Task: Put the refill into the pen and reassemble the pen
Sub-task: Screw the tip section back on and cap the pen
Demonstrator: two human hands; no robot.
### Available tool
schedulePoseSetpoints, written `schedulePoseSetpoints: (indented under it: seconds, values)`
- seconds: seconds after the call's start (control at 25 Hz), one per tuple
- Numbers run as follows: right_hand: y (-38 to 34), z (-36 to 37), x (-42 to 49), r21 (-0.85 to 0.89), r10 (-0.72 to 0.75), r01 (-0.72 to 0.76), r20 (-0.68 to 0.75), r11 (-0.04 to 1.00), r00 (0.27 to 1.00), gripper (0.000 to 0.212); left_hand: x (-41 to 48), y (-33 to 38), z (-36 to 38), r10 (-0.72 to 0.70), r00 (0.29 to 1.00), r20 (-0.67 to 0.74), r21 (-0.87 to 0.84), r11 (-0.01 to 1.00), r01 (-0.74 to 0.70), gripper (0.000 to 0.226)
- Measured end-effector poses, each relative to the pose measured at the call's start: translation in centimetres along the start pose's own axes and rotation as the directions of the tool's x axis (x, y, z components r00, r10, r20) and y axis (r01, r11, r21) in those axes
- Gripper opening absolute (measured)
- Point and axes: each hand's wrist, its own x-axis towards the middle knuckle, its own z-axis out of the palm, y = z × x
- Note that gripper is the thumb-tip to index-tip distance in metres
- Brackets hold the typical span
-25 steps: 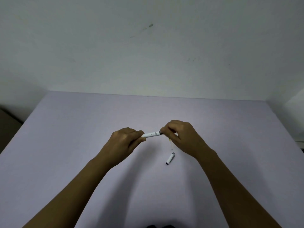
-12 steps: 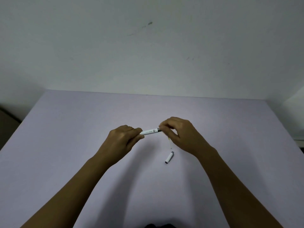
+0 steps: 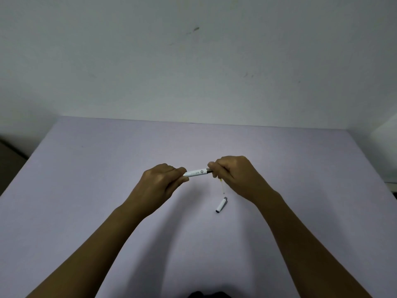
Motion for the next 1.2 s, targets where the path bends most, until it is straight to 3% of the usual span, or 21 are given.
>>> schedulePoseSetpoints:
  seconds: [0.28, 0.44, 0.52, 0.6, 0.68, 0.72, 0.8, 0.88, 1.0, 1.2]
  values:
    - [0.2, -0.8, 0.4, 0.081, -0.021, 0.019, 0.031, 0.997, 0.999, 0.012, 0.3, -0.2, 0.3, -0.017, 1.000, 0.010, 0.003, 1.000, 0.017, 0.036]
    - [0.7, -0.4, 0.6, 0.019, -0.040, 0.039, 0.049, 0.999, 0.998, 0.022, 0.4, -0.2, 0.5, -0.024, 1.000, 0.018, 0.006, 1.000, 0.024, 0.036]
    - [1.0, -0.3, 0.6, 0.074, -0.001, -0.002, 0.039, 0.997, 0.999, 0.031, 0.5, -0.3, 0.5, -0.032, 0.999, 0.020, -0.002, 0.999, 0.032, 0.036]
    - [2.2, -0.1, 0.6, 0.224, 0.123, -0.103, -0.079, 0.969, 0.989, 0.047, 0.4, -0.5, 0.5, -0.041, 0.999, 0.020, -0.010, 0.999, 0.041, 0.037]
    - [4.4, 0.9, 0.7, 0.419, 0.369, -0.243, -0.251, 0.875, 0.895, 0.038, 0.4, -0.7, 0.4, -0.051, 0.998, 0.022, -0.011, 0.999, 0.051, 0.036]
    - [5.9, 1.8, 0.5, 0.411, 0.487, -0.348, -0.307, 0.843, 0.818, 0.034, 0.3, -0.7, 0.4, -0.056, 0.998, 0.022, -0.012, 0.998, 0.057, 0.035]
    - [9.2, 4.4, -0.5, 0.225, 0.633, -0.592, -0.322, 0.774, 0.704, 0.027, 0.3, -0.8, 0.4, -0.066, 0.997, 0.025, -0.016, 0.998, 0.067, 0.031]
    - [11.2, 7.7, -2.0, 0.115, 0.741, -0.736, -0.207, 0.667, 0.639, 0.025, 0.4, -0.9, 0.4, -0.068, 0.997, 0.029, -0.013, 0.998, 0.068, 0.032]
    - [12.1, 11.4, -3.6, 0.050, 0.795, -0.794, -0.053, 0.606, 0.604, 0.034, 0.7, -1.1, 0.1, -0.068, 0.997, 0.034, 0.000, 0.998, 0.068, 0.035]
    - [12.1, 13.5, -3.3, -0.013, 0.822, -0.825, -0.068, 0.566, 0.565, 0.029, 1.0, -1.5, -0.4, -0.081, 0.996, 0.038, 0.020, 0.997, 0.080, 0.034]
